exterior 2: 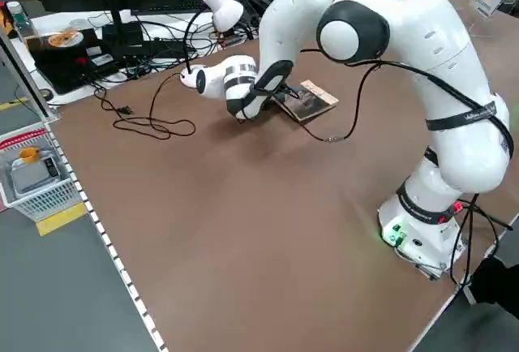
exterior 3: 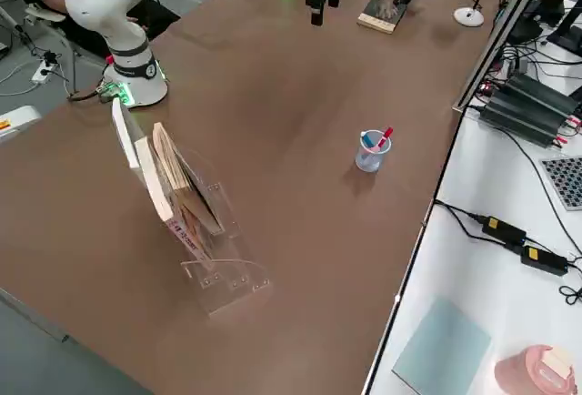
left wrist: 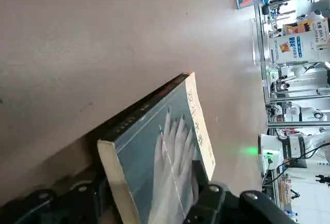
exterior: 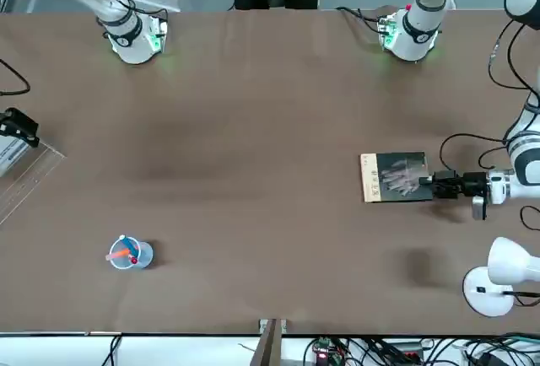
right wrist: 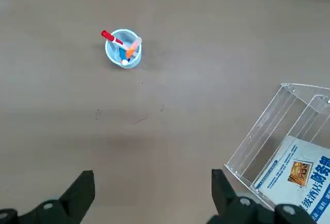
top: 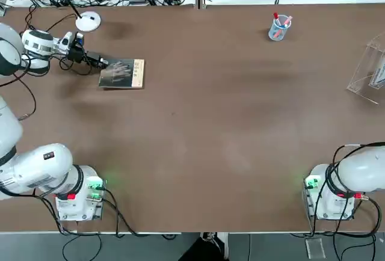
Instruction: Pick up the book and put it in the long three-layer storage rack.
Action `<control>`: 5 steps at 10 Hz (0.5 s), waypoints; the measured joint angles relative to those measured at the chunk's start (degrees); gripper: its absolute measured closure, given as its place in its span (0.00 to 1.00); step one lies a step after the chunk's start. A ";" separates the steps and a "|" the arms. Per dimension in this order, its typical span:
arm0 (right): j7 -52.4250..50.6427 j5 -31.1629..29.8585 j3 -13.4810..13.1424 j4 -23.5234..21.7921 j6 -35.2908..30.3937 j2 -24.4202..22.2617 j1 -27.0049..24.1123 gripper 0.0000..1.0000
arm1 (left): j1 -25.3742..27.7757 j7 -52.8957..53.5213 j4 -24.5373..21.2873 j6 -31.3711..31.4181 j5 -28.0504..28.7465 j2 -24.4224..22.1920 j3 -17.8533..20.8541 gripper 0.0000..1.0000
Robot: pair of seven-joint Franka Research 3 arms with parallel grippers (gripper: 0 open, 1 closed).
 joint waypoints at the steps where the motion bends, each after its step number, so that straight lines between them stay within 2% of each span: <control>1: 0.00 0.00 0.00 0.00 0.00 0.00 0.00 0.00 | 0.05 0.01 0.00 0.01 0.00 0.00 0.04 0.44; 2: 0.00 0.00 0.00 0.00 0.00 0.00 0.00 0.00 | 0.08 0.01 0.01 0.01 0.00 0.01 0.08 0.44; 4: 0.00 0.00 0.00 0.00 0.00 0.00 0.00 0.00 | 0.12 0.03 0.01 0.02 0.00 0.03 0.19 0.60; 5: 0.00 0.00 0.00 0.00 0.00 0.00 0.00 0.00 | 0.13 0.03 0.01 0.02 0.00 0.04 0.21 0.60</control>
